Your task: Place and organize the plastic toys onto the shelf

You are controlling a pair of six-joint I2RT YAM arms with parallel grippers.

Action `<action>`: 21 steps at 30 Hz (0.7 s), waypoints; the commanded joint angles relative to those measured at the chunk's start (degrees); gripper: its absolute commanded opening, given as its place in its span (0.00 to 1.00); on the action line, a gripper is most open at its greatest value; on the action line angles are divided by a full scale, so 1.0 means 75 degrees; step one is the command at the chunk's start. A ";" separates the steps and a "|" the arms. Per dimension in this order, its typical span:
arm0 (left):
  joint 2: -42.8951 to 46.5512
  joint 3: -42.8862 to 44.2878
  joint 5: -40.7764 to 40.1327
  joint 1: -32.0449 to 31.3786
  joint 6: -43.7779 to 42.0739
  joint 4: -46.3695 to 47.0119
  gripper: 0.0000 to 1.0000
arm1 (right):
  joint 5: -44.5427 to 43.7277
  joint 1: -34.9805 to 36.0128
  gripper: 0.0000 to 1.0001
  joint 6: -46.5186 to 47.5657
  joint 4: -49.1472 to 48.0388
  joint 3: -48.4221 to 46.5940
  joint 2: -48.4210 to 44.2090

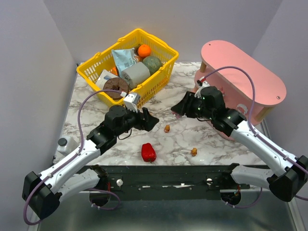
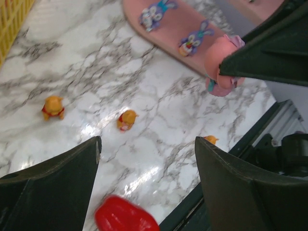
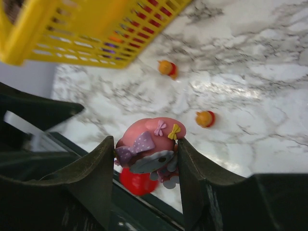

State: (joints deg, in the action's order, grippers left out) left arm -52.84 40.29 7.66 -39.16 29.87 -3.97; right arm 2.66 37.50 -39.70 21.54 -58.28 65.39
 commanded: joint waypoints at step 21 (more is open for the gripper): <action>-0.1849 0.1143 0.0514 -0.0931 -0.0103 0.3927 0.77 | 0.0290 0.0028 0.01 -0.2758 0.0831 -0.1686 -0.0304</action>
State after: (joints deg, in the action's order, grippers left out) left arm -65.71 46.85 12.47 -45.54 30.04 22.02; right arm 3.31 37.50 -59.55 27.18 -68.66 64.14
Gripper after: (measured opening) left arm 0.809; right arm 0.549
